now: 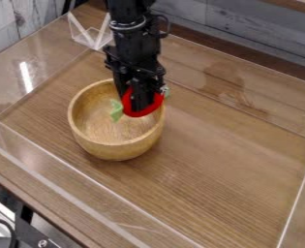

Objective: Move the red object to the right side of the table

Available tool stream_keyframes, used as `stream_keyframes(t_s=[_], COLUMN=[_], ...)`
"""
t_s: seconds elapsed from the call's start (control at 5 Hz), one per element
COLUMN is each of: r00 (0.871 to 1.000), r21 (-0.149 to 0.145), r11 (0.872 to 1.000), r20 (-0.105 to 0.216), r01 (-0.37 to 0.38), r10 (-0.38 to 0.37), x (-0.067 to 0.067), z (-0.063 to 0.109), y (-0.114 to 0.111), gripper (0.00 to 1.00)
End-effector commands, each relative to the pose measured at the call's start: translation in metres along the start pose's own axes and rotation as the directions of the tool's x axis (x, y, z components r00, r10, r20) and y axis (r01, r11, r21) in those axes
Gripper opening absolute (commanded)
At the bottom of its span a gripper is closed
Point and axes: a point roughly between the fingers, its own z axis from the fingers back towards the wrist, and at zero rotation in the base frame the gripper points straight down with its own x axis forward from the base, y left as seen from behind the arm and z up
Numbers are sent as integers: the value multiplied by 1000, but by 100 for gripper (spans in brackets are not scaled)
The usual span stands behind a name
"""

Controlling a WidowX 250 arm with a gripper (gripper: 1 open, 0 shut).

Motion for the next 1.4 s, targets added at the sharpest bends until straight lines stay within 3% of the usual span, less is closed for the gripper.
stream_keyframes(t_s=[0.0,0.6,1.2], r00=[1000,999,994], r21=[12,9,-16], r11=[1000,1000,996], r20=[31,30,66], r01=[6,18,85], r10=[-6,-19,-84], x=[5,5,29], z=[7,5,15], y=[1,-1,-36], gripper=[0,0,0])
